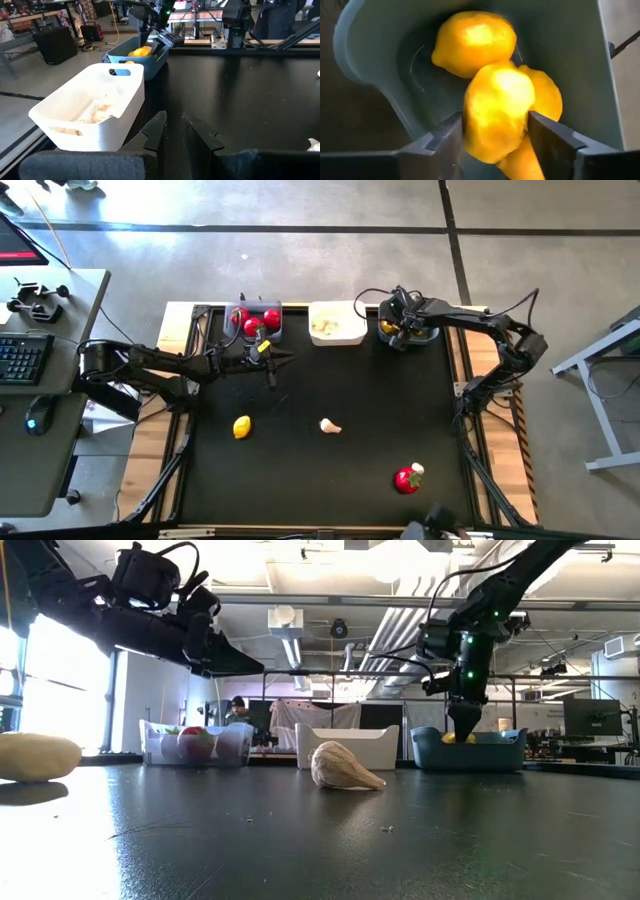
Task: Sort produce into baskets
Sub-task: Put the lemon into the blue bin, then put the garlic into the white bin
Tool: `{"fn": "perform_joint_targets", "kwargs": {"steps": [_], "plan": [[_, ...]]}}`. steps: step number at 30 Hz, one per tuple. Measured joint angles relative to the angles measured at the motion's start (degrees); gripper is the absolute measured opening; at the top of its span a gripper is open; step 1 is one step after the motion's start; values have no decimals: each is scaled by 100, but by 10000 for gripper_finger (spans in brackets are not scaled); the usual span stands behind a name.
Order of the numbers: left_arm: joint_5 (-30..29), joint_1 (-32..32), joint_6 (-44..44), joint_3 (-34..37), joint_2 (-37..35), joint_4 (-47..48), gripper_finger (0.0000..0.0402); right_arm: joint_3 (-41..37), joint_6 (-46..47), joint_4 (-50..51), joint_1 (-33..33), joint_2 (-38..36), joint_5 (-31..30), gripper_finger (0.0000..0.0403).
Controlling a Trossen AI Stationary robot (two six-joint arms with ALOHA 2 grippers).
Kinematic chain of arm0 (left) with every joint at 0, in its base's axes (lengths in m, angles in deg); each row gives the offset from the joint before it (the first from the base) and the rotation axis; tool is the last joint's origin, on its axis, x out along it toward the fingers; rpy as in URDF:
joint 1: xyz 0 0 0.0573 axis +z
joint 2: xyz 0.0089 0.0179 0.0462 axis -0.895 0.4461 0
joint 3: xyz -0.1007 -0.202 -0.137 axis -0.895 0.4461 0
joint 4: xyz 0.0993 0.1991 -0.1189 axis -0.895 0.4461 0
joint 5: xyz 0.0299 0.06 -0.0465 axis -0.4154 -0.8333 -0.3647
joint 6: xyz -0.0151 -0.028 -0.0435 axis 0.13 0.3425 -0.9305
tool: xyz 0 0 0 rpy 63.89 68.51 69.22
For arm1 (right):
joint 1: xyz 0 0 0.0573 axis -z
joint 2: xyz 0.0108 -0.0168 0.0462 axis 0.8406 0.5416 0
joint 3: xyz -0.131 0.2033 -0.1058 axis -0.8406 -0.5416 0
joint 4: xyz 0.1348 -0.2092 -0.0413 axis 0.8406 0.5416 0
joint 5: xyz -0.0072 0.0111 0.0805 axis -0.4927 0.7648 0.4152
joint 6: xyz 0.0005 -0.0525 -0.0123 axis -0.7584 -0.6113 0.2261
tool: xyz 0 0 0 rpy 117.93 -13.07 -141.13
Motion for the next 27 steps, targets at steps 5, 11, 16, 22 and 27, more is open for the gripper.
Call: {"fn": "perform_joint_targets", "kwargs": {"steps": [5,11,16,22,27], "plan": [[-2,2,-130,0,-1,4,48,0,29,23,-127,-7,-107,258],[-2,4,-281,0,-2,28,48,1,315,411,-393,-73,-1122,228],[-2,2,-281,0,-2,110,48,0,705,569,-708,-347,-1280,148],[-133,4,-288,0,0,224,48,0,1232,55,-1014,-708,-1271,45],[-610,-2,-290,0,0,214,29,-323,1511,-1358,-1297,-822,-629,8]]}}
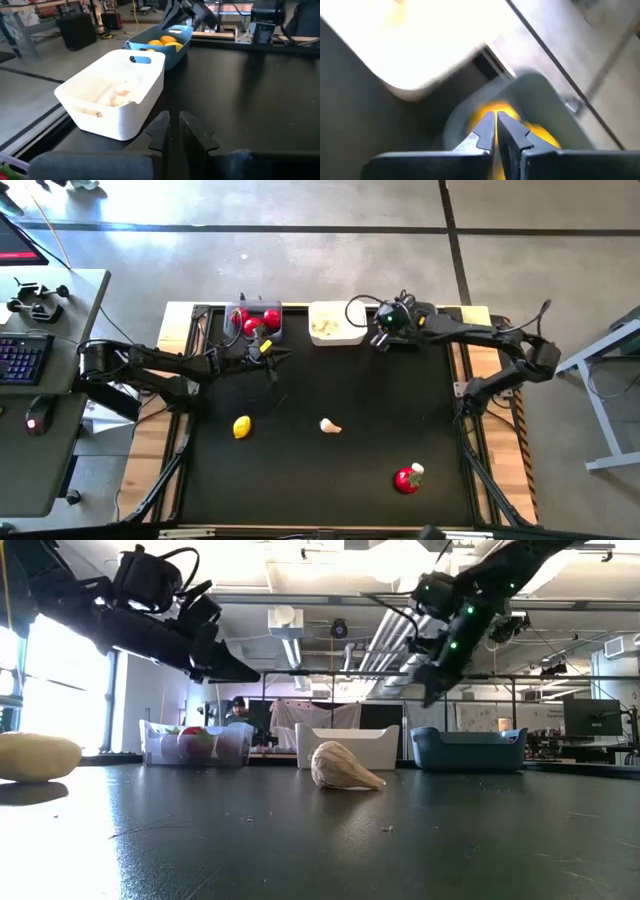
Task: Sort produce into baskets
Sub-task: Put the garlic into the white bin
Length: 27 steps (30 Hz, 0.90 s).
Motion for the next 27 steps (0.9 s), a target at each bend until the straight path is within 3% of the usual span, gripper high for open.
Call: {"fn": "perform_joint_targets", "kwargs": {"steps": [4,11,18,21,27], "plan": [[29,-12,138,0,0,-4,3,-631,330,-1521,-329,0,217,16],[332,-80,157,0,0,4,1,-1746,1066,-3559,-1185,2,-78,3],[979,-189,216,-503,0,897,0,-2302,1542,-4384,-2015,2,-210,1],[1045,-336,428,-779,0,1424,0,-2355,1644,-4679,-2309,2,-482,0],[1056,-603,465,-950,150,1469,0,-2261,1252,-5131,-2681,2,-981,0]]}}
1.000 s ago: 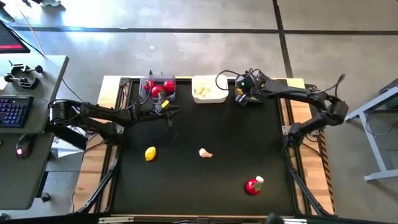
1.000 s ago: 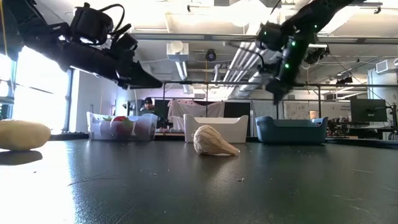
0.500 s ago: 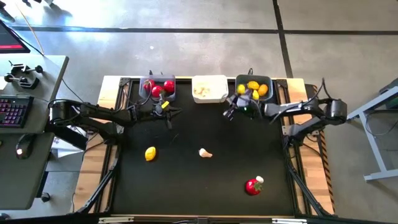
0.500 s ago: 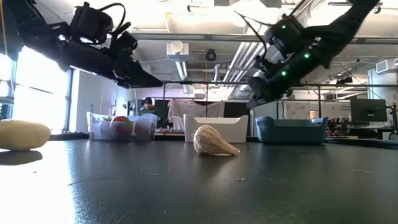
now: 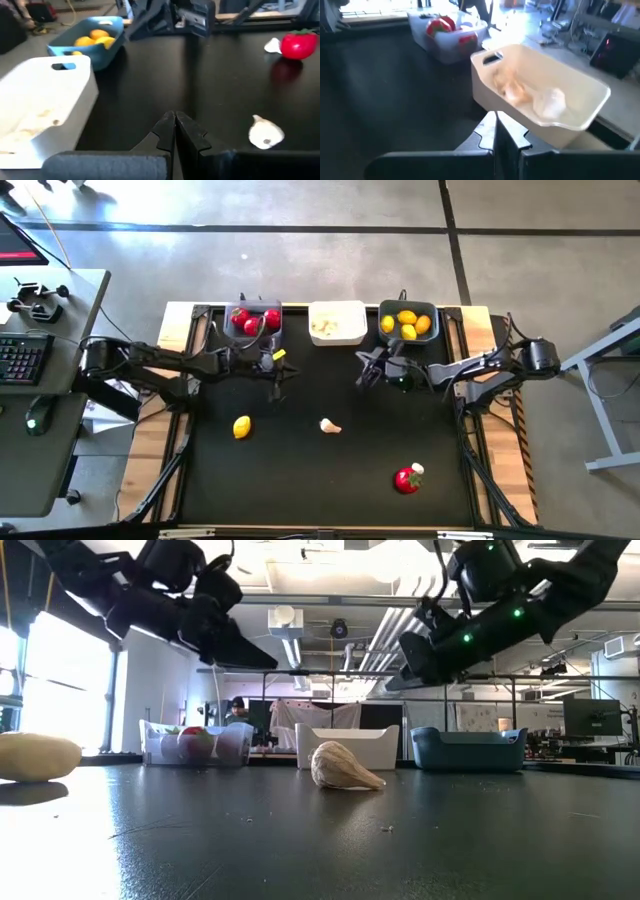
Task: Sort produce into baskets
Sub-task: Put the garlic into the white bin
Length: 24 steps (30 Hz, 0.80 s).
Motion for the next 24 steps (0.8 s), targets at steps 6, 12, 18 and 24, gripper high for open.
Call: {"fn": "perform_joint_targets", "kwargs": {"steps": [6,12,18,24], "plan": [[264,-336,-9,-415,784,-2,0,27,8,-91,-48,0,-9,0],[347,-632,-64,-1091,1706,-16,0,31,108,-73,-53,0,-5,0],[1007,-857,-222,-1649,2411,-3,5,36,156,-73,-57,0,0,0],[1252,-1061,-461,-1889,2750,159,35,36,253,-31,-55,0,10,0]]}}
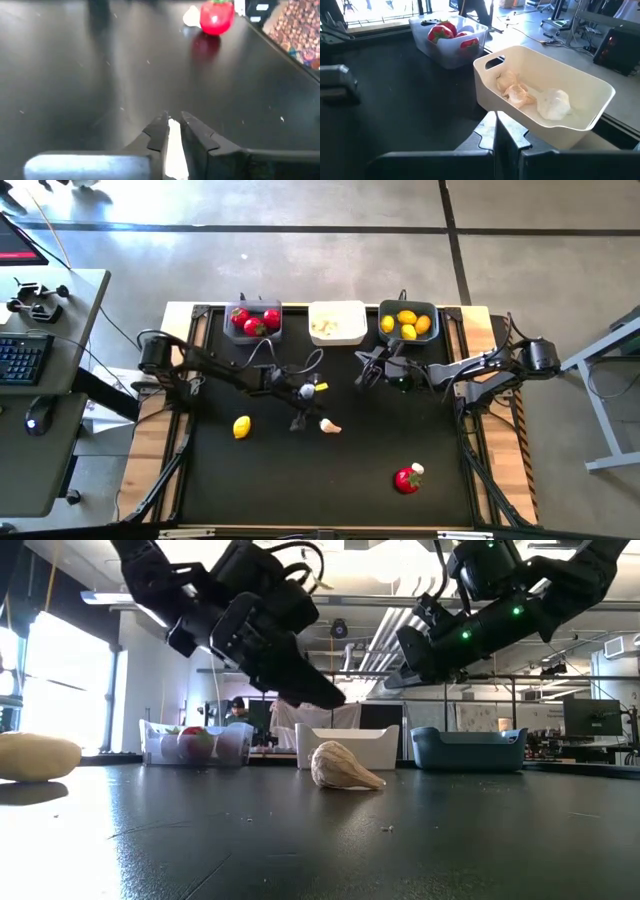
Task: Sort produce into baskets
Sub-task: Put the garlic into the white bin
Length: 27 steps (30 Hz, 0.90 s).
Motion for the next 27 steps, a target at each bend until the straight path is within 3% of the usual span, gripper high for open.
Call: {"fn": "perform_joint_targets", "kwargs": {"steps": [11,19,27], "plan": [[11,-434,-306,-159,97,443,139,0,140,43,1,0,-5,0],[-423,-509,-137,-159,107,525,226,0,140,44,-2,0,-17,0],[-297,-509,-146,-151,596,105,261,2,142,79,1,0,-20,0]]}}
